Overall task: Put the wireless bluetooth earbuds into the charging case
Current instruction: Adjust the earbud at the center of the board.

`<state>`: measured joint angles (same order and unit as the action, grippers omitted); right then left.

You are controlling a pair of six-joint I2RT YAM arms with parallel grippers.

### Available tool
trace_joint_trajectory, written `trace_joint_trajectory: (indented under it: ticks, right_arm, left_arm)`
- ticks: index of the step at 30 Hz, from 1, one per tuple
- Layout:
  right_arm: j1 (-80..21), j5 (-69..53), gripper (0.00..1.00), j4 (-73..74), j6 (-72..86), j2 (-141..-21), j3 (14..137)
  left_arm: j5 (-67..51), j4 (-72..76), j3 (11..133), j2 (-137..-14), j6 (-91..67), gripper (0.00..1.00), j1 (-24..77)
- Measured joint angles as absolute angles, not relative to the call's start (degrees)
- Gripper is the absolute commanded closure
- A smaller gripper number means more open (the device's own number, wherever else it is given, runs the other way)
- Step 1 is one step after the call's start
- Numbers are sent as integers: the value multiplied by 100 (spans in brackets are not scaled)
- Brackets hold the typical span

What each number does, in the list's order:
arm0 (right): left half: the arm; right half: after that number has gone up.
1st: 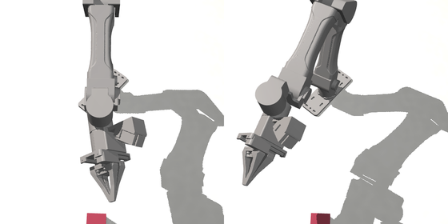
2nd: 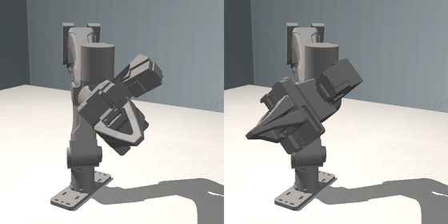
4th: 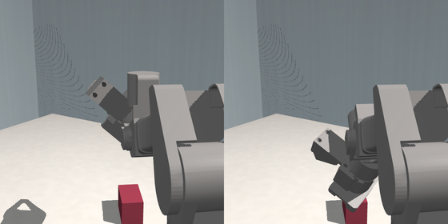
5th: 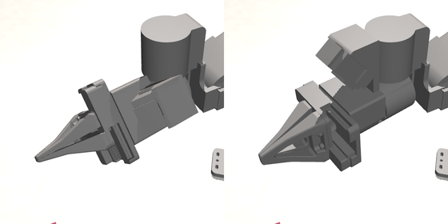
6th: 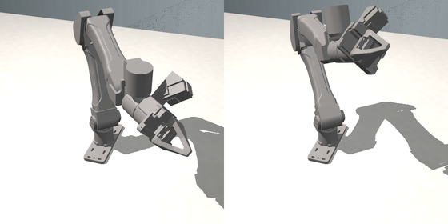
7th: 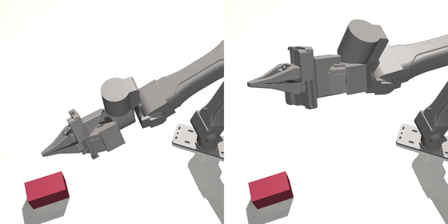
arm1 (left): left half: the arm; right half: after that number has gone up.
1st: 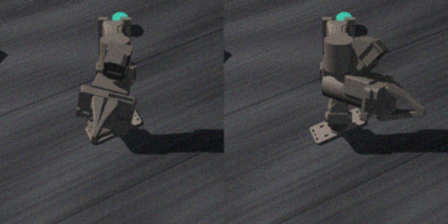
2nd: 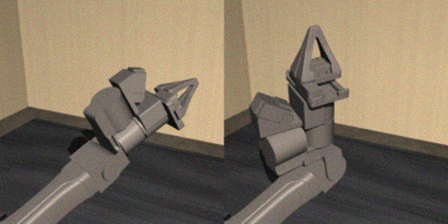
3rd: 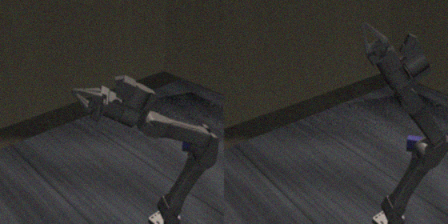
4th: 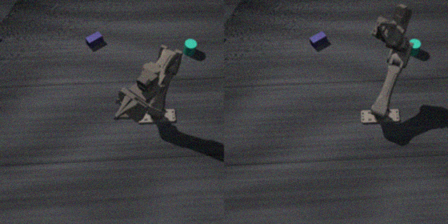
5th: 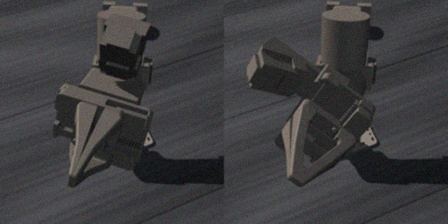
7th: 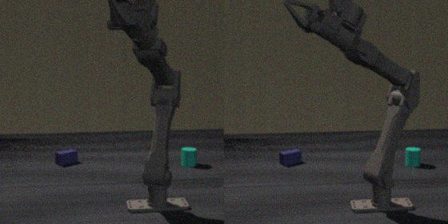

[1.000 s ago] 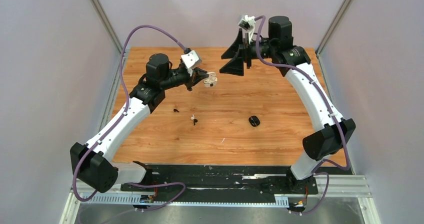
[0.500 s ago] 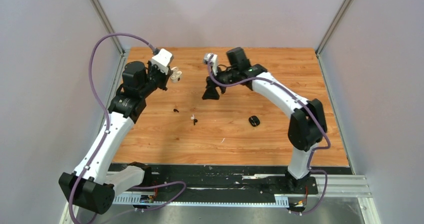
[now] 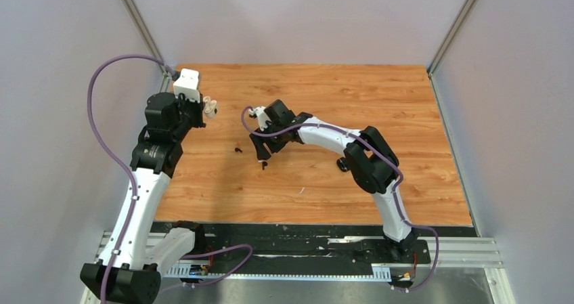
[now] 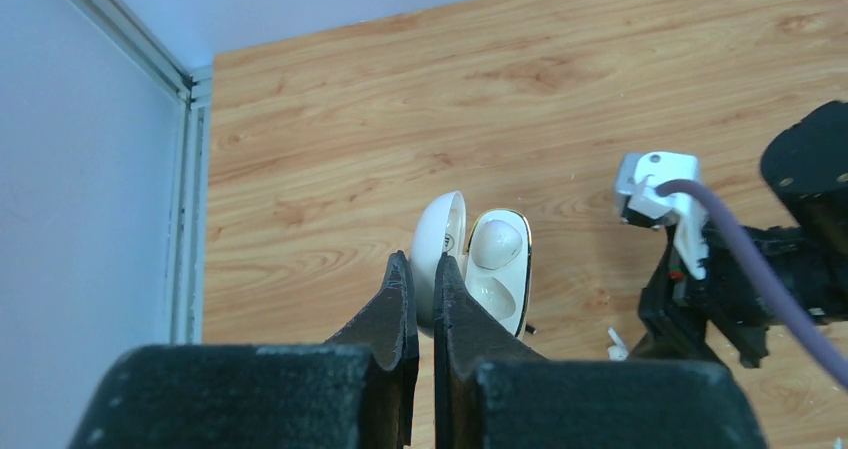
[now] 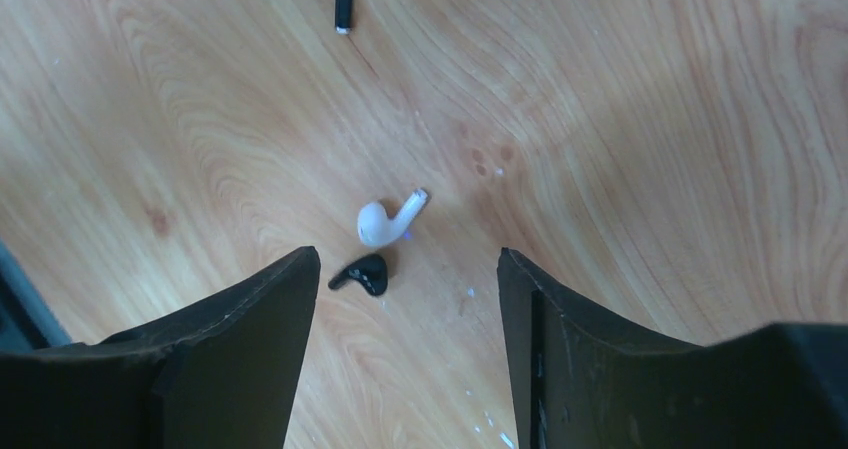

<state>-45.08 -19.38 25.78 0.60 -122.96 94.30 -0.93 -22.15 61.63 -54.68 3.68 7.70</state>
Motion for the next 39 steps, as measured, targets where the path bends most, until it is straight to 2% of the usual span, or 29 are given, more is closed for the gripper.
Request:
trace_joint_trajectory:
  ticks: [7, 14, 19, 24, 27, 35, 39]
  right_arm:
    - [-4886, -1376, 47, 2410, 296, -12676, 9749]
    - [-5028, -899, 50, 2342, 338, -12766, 9762]
    - [-5015, -746, 59, 2215, 207, -12766, 9609]
    - [-5013, -731, 67, 1898, -200, -12661, 9332]
    - [-5011, -740, 68, 1697, -513, -12525, 9061]
    - [-4845, -1173, 84, 1942, -1455, -12261, 8746]
    - [-4589, -1640, 83, 2233, -2318, -12149, 8659]
  left_arm:
    - [-102, -2346, 6156, -5321, 163, 100, 681]
    - [-143, -2434, 6156, -5207, 115, 100, 670]
    - [-172, -2443, 6154, -5186, 1, 100, 661]
    - [-259, -2416, 6112, -5179, -73, 100, 661]
    - [-305, -2414, 6038, -5179, -106, 100, 659]
    - [-593, -2187, 5972, -5310, -165, 100, 659]
    - [-751, -2029, 5972, -5548, -233, 100, 659]
